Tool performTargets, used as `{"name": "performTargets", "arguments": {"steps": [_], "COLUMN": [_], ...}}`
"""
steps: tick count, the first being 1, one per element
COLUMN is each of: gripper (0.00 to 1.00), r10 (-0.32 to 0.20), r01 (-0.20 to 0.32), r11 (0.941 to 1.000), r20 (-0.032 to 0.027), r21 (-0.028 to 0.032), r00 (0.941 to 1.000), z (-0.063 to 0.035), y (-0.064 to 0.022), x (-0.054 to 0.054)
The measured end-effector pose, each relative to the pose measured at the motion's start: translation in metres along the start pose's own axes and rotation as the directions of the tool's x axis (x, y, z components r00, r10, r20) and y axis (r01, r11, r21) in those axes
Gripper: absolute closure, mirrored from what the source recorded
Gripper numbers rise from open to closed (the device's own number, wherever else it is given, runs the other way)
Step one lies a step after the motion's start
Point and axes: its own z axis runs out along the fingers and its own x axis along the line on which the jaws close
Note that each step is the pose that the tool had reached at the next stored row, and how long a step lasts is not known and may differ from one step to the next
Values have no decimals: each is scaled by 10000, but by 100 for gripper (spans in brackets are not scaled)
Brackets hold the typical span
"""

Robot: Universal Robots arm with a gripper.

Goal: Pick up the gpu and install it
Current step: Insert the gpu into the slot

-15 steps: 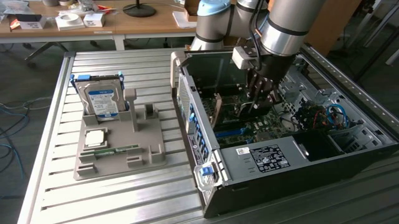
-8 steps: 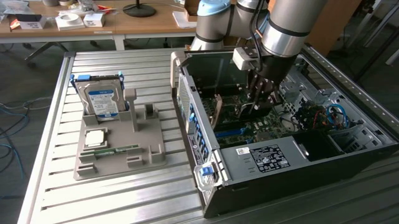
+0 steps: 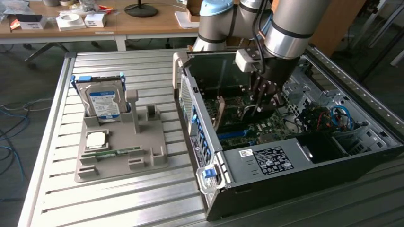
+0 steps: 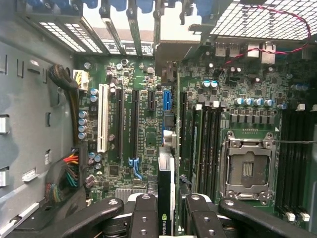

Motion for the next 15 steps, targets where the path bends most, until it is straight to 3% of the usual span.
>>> {"name": "performTargets", "arguments": {"steps": [15], "gripper": [74], "r10": [-1], "r01": [1], "r11": [10000], "r20": [4], "r21": [5], "r00": [10000], "z": [39], "y": [52], "x": [1]}}
